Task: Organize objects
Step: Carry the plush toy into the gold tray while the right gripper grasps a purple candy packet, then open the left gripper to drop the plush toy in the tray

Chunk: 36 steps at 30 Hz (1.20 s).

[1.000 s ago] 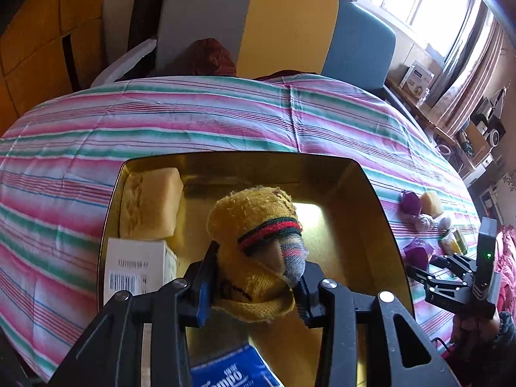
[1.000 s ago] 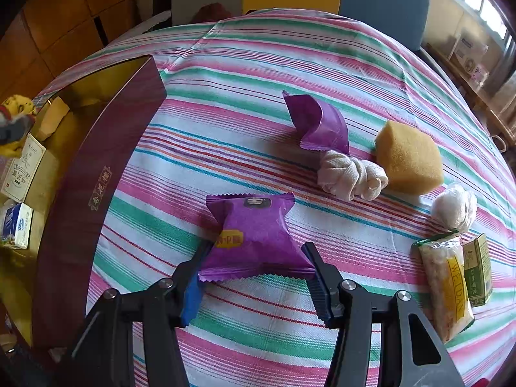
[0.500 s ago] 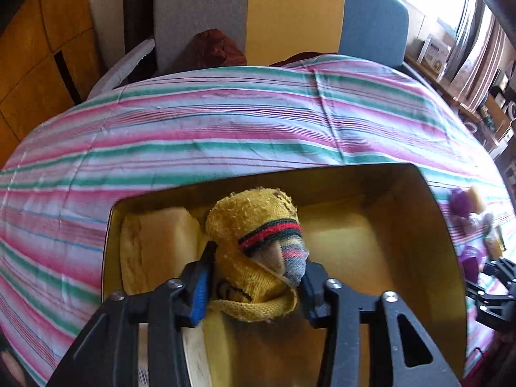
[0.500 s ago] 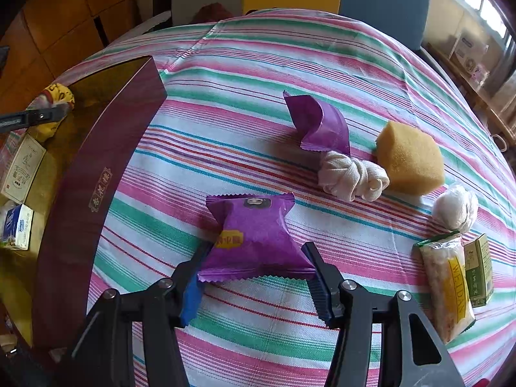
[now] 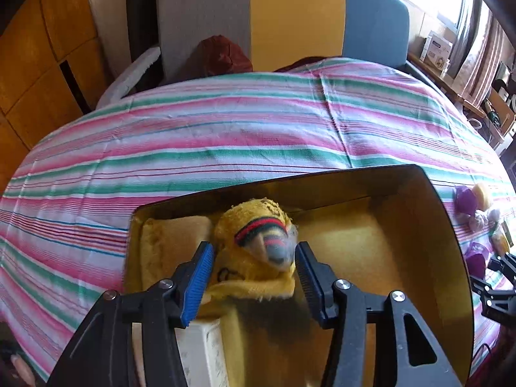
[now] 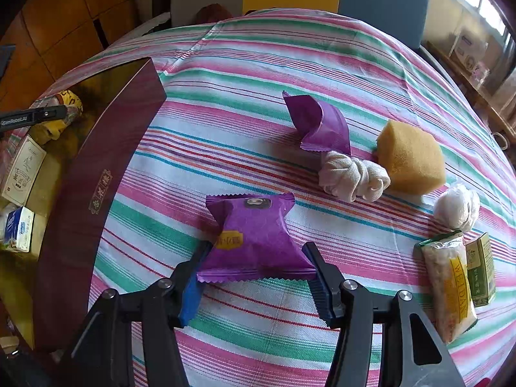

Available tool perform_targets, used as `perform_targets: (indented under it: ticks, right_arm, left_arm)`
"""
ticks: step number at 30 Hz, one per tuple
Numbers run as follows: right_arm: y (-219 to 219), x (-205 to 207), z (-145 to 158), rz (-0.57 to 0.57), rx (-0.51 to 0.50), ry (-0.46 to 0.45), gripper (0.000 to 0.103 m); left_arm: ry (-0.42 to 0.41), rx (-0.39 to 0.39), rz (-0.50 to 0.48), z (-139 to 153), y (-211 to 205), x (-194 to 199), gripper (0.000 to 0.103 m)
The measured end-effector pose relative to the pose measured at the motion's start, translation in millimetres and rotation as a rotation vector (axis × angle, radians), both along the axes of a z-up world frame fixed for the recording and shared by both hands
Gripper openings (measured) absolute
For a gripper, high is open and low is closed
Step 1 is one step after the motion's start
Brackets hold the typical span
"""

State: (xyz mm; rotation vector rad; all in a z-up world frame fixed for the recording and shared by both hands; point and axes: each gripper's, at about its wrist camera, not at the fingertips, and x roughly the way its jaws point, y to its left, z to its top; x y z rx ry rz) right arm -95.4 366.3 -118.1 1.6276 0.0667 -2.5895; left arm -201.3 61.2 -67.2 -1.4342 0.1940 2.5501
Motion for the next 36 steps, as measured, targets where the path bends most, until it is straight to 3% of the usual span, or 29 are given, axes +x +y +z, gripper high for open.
perform_targets:
  ticks: [4, 11, 17, 36]
  right_arm:
    - [-2.2, 0.9, 0.1, 0.001, 0.004, 0.004, 0.058]
    - [-4.8, -0.1, 0.7, 0.003, 0.006, 0.012, 0.058]
    - [-5.8, 0.2, -0.1, 0.003, 0.007, 0.018, 0.058]
    - [0.9, -1.5, 2.4, -0.013, -0.027, 0.017, 0.061]
  left_arm:
    - [0.025, -0.019, -0.006, 6.5, -2.9, 14.8, 0.059]
    - [0.072, 0.039, 0.010, 26.1, -6.5, 65.8, 0.059]
    - [0.124, 0.034, 0.008, 38.1, -1.6, 109.4, 0.060]
    - [0.098, 0.077, 0.020, 34.2, -12.3, 161.6, 0.060]
